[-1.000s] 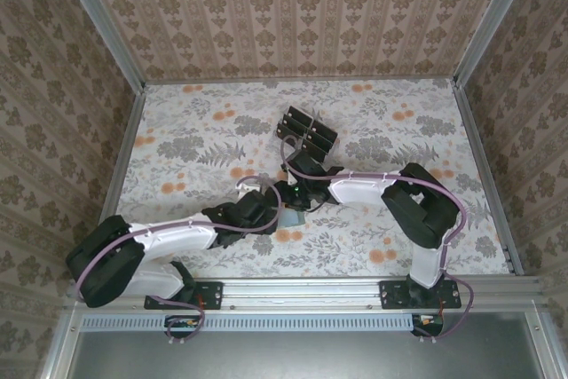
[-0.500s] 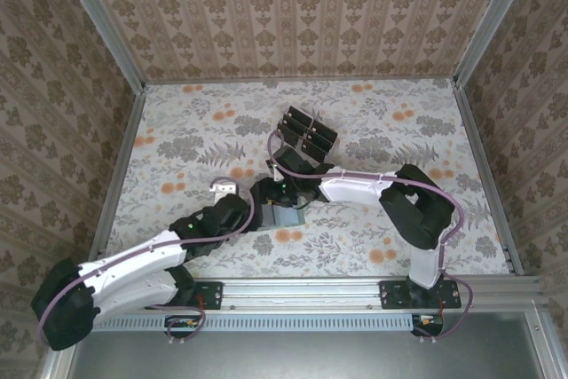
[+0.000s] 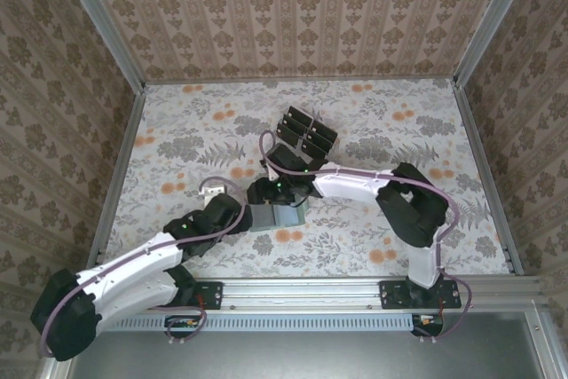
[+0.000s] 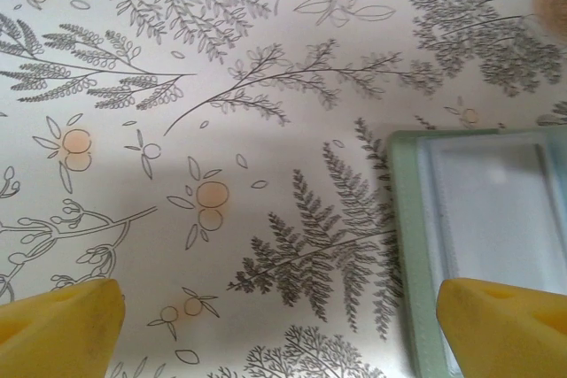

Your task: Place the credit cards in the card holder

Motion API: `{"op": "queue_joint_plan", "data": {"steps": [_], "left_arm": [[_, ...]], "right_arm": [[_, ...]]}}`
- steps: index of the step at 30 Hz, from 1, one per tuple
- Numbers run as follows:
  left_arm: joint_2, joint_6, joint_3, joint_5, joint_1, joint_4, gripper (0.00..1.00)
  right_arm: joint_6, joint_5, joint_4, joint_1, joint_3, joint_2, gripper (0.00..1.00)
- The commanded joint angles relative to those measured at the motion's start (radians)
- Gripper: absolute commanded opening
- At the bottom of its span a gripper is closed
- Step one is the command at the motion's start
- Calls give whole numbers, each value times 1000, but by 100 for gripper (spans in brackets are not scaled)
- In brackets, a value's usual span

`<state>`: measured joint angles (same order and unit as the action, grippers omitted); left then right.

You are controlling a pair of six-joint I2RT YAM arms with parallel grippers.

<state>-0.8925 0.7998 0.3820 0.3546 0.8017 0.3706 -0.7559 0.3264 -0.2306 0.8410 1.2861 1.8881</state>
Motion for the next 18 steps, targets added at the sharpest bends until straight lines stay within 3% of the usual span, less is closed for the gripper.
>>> {"op": "queue_joint_plan", "data": {"steps": [1,9,18], "left_arm": [[-33,-33,54,-46,-36,-17,100],[-128,-101,142,-140,-145,-16,100],[-184,-137,180,-180,-197,-16,100]], "right_arm": [[182,-112,-209,-43,88,-112,58],[478,-450,-503,-161,239,-55,57],[670,-689,-597,-195,437,112,48]]}}
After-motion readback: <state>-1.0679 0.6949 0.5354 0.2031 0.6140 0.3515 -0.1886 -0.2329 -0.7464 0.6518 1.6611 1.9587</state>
